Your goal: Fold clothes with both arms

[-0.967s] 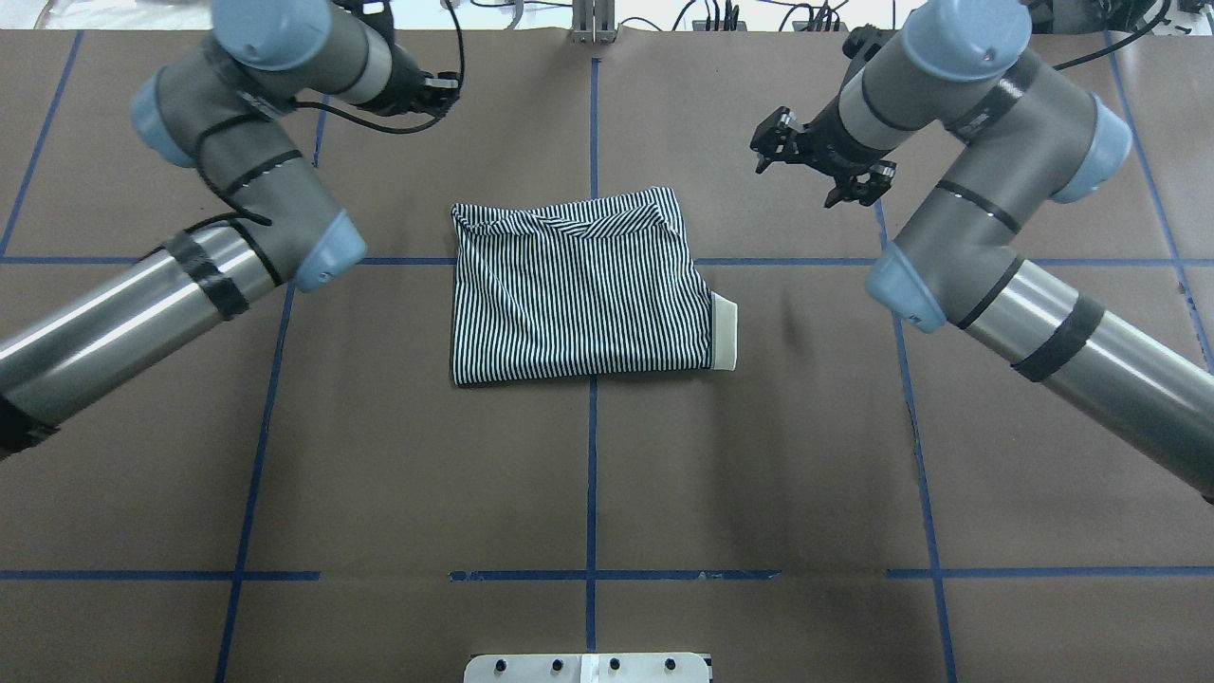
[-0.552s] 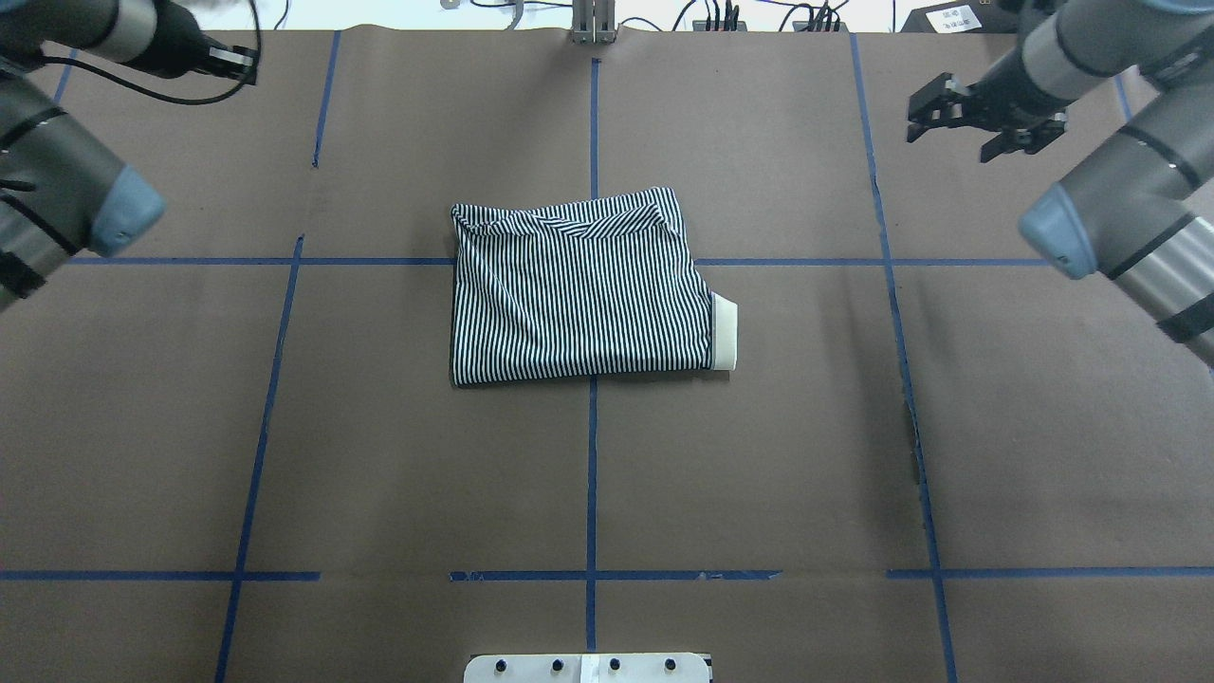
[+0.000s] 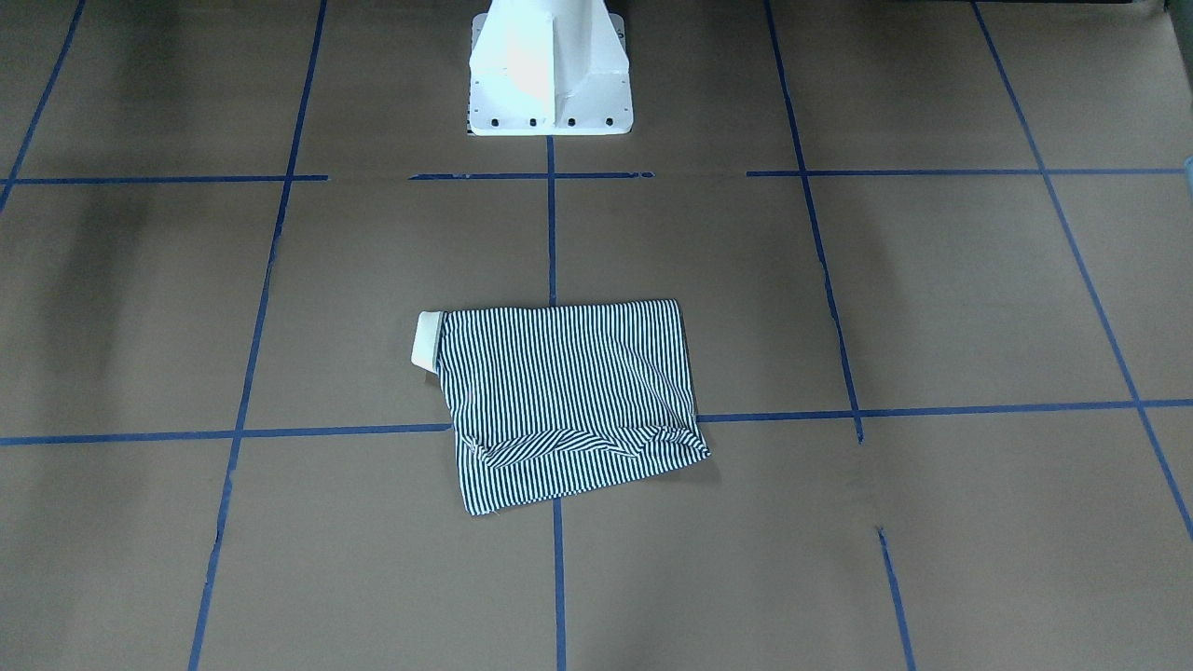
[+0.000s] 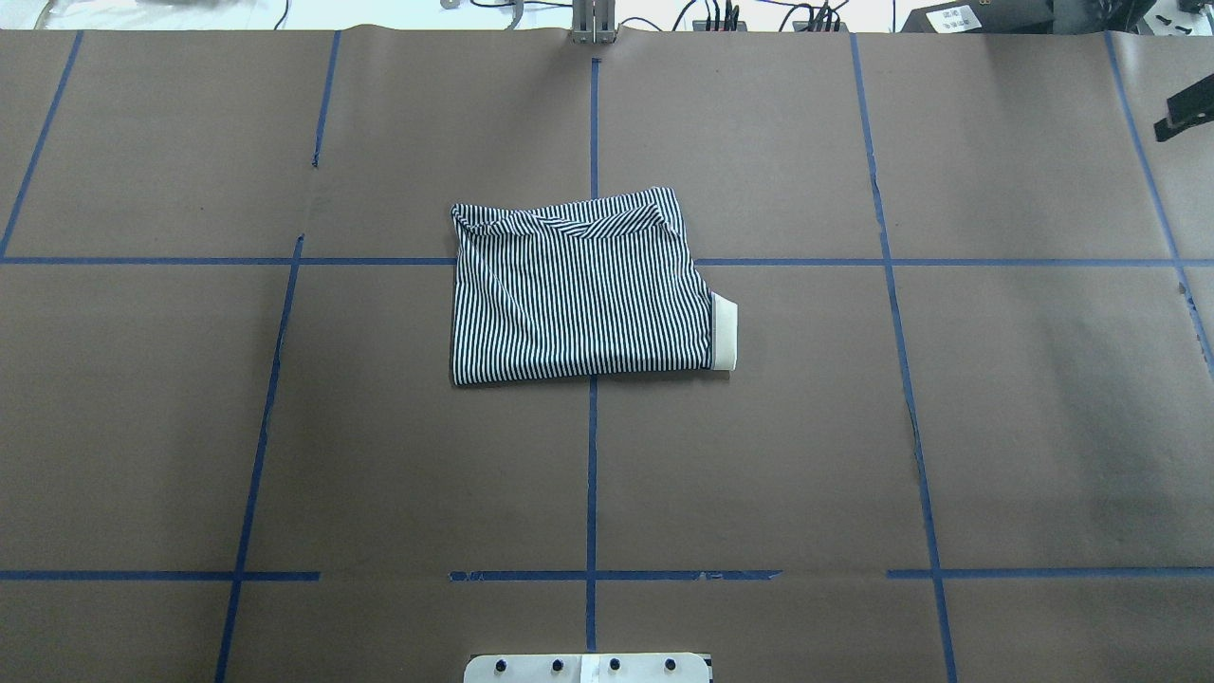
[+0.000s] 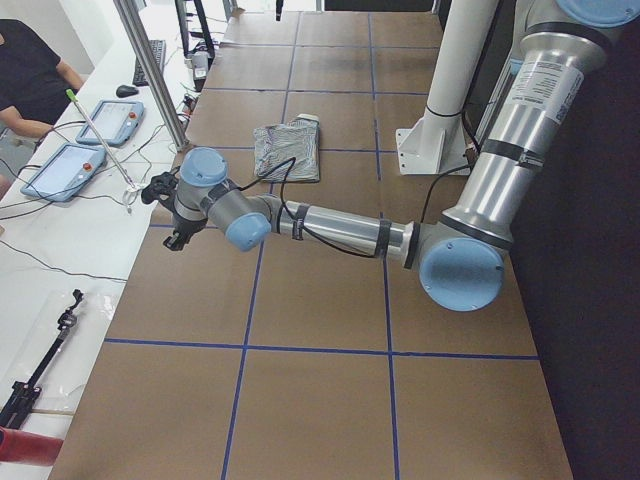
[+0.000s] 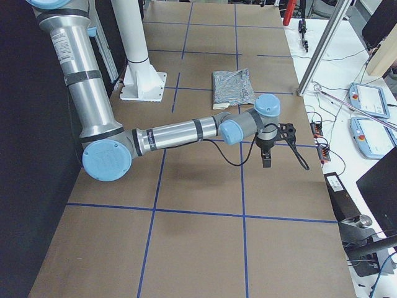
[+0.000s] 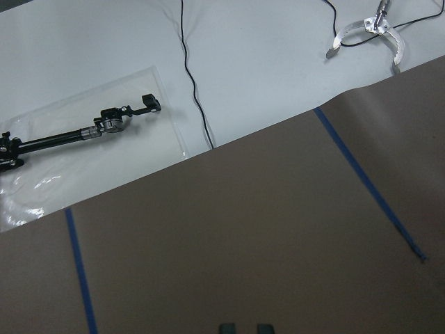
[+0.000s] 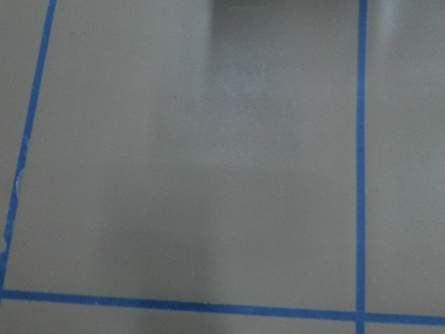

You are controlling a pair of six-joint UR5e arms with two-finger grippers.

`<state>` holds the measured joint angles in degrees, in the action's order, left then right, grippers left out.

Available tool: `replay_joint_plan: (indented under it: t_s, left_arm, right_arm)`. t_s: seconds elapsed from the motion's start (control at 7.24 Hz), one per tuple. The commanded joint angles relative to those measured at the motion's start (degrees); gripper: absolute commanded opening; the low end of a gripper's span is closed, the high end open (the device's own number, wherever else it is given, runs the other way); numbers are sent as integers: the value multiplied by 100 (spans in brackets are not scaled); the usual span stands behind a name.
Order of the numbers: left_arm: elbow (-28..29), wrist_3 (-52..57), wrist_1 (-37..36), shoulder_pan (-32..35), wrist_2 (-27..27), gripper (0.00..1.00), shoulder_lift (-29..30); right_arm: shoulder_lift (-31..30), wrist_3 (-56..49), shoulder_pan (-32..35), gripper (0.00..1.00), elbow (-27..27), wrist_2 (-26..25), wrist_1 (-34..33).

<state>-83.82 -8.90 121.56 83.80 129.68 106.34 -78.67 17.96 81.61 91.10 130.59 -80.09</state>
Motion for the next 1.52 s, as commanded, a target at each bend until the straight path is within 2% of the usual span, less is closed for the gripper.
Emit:
replay_joint_plan:
  t_s: [0.0, 0.14, 0.28, 0.41, 0.55, 0.69, 0.97, 1.24, 1.38]
  left_arm:
    - [-863, 527, -1434, 277, 250, 100, -518]
    - [-881, 651, -2129, 390, 398, 100, -475]
    - [-995, 652, -2493, 478, 548, 100, -674]
    - [-935, 1052, -2488, 549, 497, 100, -1051]
    - [-925, 2005, -2592, 645, 479, 100, -1359]
    - [-647, 2093, -2654, 550, 305, 100, -1397]
    - [-775, 2155, -2691, 576, 347, 100, -2123]
    - [-1642, 2138, -2927, 567, 321, 100, -2432]
    - [-1690, 2146, -2954, 541, 321, 100, -2382]
  right_arm:
    - [-760, -756, 302, 100, 513, 81, -340]
    - [-929, -1133, 320, 100, 548, 133, -375]
    - [-939, -1363, 268, 100, 549, 159, -697]
    - [-913, -1600, 206, 100, 514, 160, -918]
    - [-913, -1689, 206, 100, 531, 160, -1033]
    - [-870, -1690, 206, 100, 496, 151, -1096]
    - [-860, -1681, 188, 100, 487, 89, -1079]
    - [-869, -1655, 188, 100, 470, 72, -1052]
    - [-869, -1638, 188, 100, 478, 72, -1044]
